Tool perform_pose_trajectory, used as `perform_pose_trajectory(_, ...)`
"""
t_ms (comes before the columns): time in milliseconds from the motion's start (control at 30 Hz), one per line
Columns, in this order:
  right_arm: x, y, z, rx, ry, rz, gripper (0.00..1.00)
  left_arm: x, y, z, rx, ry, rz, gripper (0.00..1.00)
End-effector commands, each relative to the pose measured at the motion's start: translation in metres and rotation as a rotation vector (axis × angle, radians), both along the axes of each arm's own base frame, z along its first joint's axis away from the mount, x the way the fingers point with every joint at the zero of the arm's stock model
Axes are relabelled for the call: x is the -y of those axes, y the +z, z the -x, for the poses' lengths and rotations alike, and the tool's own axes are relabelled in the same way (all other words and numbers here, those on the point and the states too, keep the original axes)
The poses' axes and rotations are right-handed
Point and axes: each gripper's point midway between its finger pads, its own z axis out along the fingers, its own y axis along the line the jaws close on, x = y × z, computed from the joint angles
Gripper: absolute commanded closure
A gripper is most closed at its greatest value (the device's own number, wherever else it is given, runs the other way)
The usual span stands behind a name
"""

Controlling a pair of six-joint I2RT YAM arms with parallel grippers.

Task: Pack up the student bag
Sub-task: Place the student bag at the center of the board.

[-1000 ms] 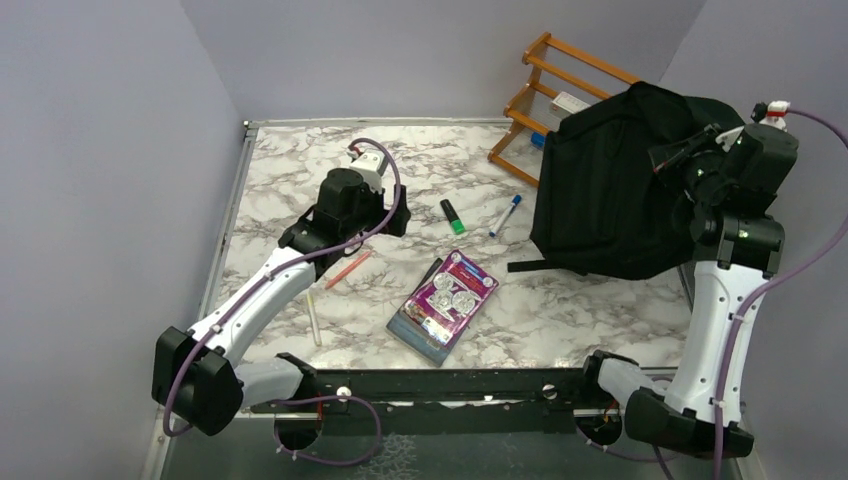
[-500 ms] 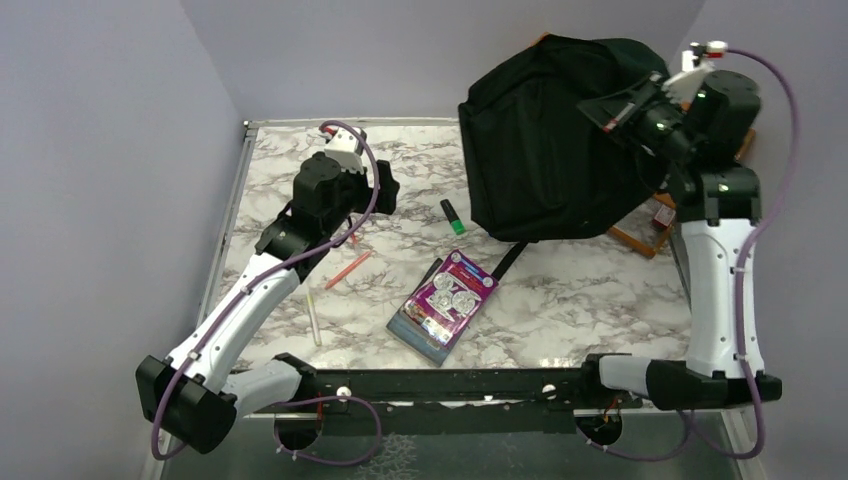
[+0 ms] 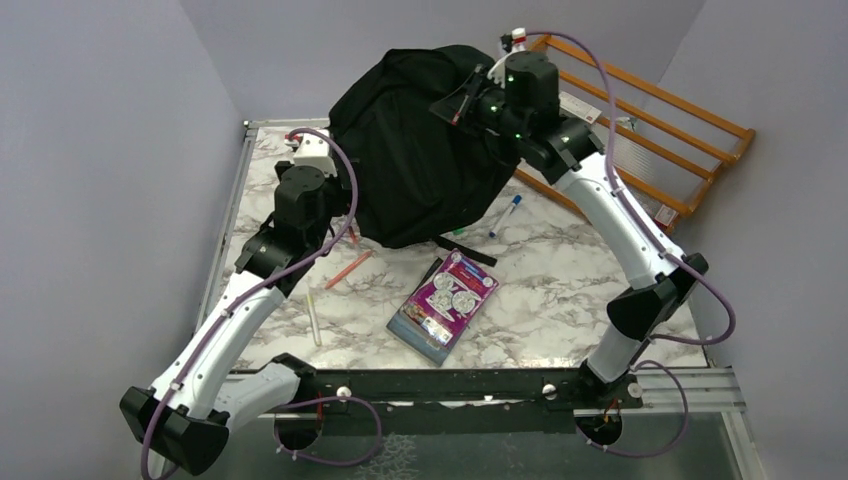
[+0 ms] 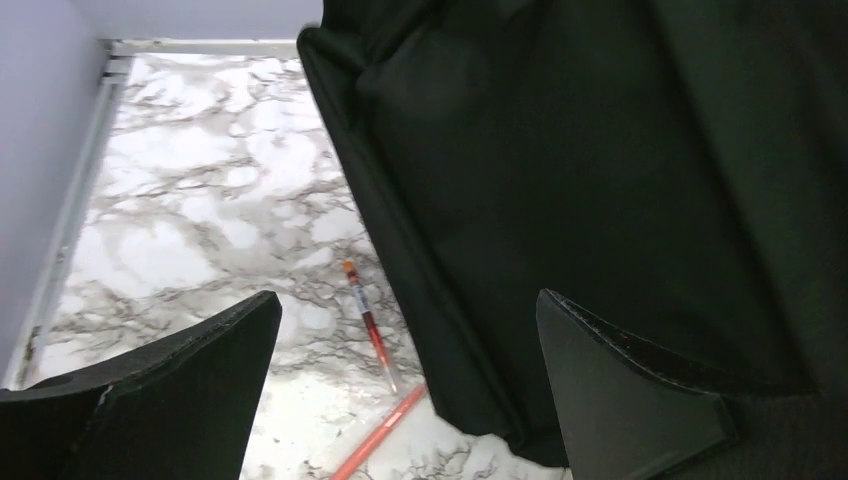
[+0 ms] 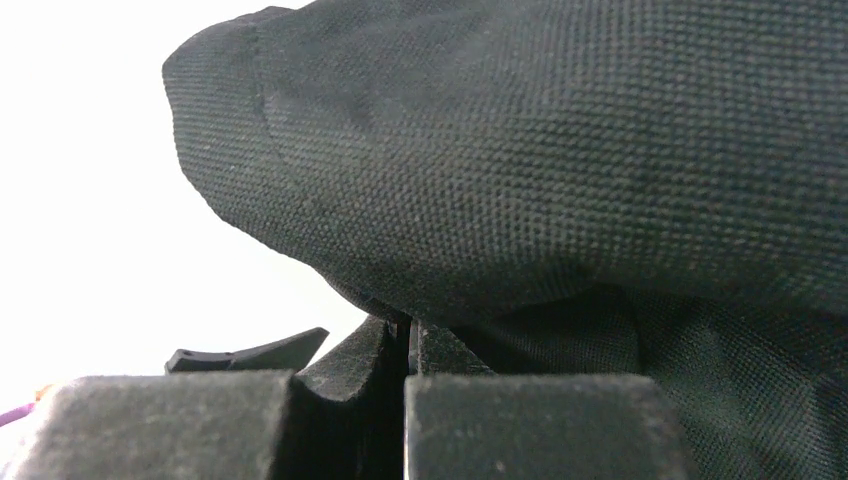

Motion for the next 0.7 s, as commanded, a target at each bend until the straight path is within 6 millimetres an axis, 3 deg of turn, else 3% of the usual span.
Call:
perform_pose_trajectory(0, -0.012, 0.02, -0.014, 0.023, -0.109, -0.187, 0.99, -0.034, 0.016, 0.008, 0.036, 0.129, -0.067, 0.01)
perform_pose_trajectory(167, -0.004, -0.043, -0.01, -0.132, -0.192, -0.241, 0.99, -0.028, 0.003, 0.003, 0.0, 0.102, -0.091, 0.01)
perform_pose_trajectory(400, 0.033, -0.146, 0.009, -0.278, -0.336, -0.104, 0.98, -0.002, -0.027, -0.014, -0.08, 0.014, -0.099, 0.01)
perform_pose_trajectory(500, 0.054, -0.187, 0.019, -0.302, -0.384, 0.008, 0.86, 0.008, -0.041, -0.019, -0.117, -0.022, -0.092, 0.01)
perform_pose_trajectory(667, 0.08, -0.224, 0.035, -0.318, -0.401, 0.204, 0.67, 0.021, -0.058, -0.022, -0.164, -0.077, -0.081, 0.01)
